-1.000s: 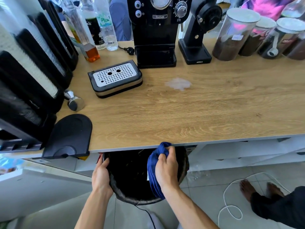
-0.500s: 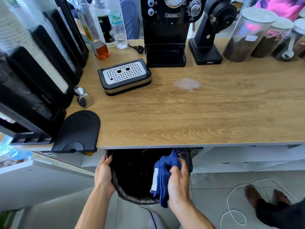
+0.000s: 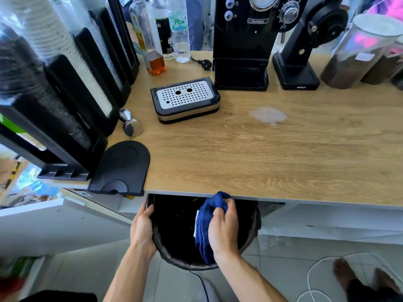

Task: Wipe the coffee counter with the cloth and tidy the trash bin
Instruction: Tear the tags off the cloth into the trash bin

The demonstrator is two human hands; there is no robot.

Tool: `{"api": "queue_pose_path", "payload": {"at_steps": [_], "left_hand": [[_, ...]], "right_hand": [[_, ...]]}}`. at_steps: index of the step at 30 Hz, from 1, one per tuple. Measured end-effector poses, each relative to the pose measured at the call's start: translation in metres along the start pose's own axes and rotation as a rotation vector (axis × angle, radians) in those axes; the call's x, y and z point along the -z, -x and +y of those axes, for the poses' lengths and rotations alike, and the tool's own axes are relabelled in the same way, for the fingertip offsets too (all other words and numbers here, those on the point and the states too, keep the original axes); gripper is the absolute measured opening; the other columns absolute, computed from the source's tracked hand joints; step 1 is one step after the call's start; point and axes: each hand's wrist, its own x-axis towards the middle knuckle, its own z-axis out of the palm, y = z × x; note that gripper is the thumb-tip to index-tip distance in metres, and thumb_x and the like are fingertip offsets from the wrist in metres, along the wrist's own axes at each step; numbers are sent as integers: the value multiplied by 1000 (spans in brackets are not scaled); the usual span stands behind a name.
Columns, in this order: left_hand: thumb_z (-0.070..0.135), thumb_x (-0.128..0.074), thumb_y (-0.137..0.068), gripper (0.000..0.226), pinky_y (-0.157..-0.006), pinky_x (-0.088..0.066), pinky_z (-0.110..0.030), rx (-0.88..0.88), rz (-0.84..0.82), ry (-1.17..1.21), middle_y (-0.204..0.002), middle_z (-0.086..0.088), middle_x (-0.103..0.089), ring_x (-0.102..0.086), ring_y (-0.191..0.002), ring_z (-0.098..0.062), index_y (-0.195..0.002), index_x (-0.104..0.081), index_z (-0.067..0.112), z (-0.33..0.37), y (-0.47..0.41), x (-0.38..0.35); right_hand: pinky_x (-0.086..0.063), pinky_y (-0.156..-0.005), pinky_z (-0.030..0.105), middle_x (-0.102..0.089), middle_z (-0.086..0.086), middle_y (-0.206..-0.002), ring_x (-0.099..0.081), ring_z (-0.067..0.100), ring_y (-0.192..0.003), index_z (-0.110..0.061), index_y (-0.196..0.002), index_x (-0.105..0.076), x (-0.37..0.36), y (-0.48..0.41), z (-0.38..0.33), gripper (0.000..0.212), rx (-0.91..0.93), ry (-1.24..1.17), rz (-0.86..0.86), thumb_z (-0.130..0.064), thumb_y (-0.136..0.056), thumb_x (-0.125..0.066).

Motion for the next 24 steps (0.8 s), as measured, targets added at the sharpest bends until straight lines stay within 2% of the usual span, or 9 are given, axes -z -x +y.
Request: {"api": "queue_pose_path", "payload": {"at_steps": [3,7,9,10,11,13,14,18,24], "left_hand": [[13,-46,-96,32,-68,-57,-33,-12,-10,12,-93,0,-78,-74,-82,-19,-112,-68,32,2,-1,2],[14,-47,-96,35,-72,-57,-37,-3,-9,7,-93,-3,-78,-74,-83,-23,-91,-76,34,1,-1,3],[14,-45,-97,39,-73,-57,-38,-5,-17,5,-94,-4,-78,-74,-83,-23,-88,-76,35,2,-1,4],[14,-45,-97,39,-72,-57,-37,-4,-19,6,-94,-4,-78,-74,-83,-23,-87,-76,36,3,-1,4],[14,-45,-97,39,-72,-57,-37,0,-15,7,-94,-4,-78,-74,-83,-23,-87,-76,36,3,-1,5],[15,-45,-97,39,-75,-57,-39,4,-7,8,-95,-3,-77,-74,-85,-23,-87,-76,37,3,-1,6],[15,-45,-97,39,-75,-57,-39,1,-6,13,-95,-3,-77,-74,-85,-23,-87,-76,37,3,-1,6],[13,-44,-97,44,-75,-57,-39,-3,-8,43,-92,-3,-78,-74,-83,-23,-82,-77,38,4,1,6],[12,-43,-97,40,-72,-56,-37,-5,-9,55,-95,-6,-77,-74,-84,-23,-91,-75,34,5,0,9]], "right_hand": [[-37,-48,15,-56,-3,-65,-46,2,-46,-22,-83,-52,-12,1,-1,24,-49,46,-120,-6,-88,-35],[-42,-73,26,-63,-1,-98,-56,13,-78,-19,-104,-54,-20,-5,6,26,-198,165,-331,-12,-90,-33],[-43,-81,29,-60,0,-106,-56,15,-89,-15,-111,-52,-12,-5,14,28,-227,189,-313,-14,-90,-33],[-46,-78,26,-64,-3,-101,-59,12,-85,-18,-109,-55,-5,-4,16,28,-217,180,-275,-13,-90,-34],[-47,-67,20,-67,-8,-87,-60,6,-72,-24,-100,-57,2,-1,18,28,-203,152,-226,-11,-90,-35],[-39,-45,13,-60,-12,-59,-48,2,-46,-29,-83,-58,16,5,21,33,-187,48,-124,-5,-88,-35],[-35,-42,12,-55,-11,-54,-42,3,-43,-30,-79,-58,21,10,20,37,-172,-10,-89,-2,-87,-34],[-36,-44,12,-53,-15,-56,-41,1,-46,-31,-78,-56,18,11,6,40,-67,-112,-20,1,-84,-33],[-35,-48,25,-44,-9,-56,-37,7,-45,-25,-75,-50,-4,5,-8,29,-46,-70,-42,-4,-87,-34]]}}
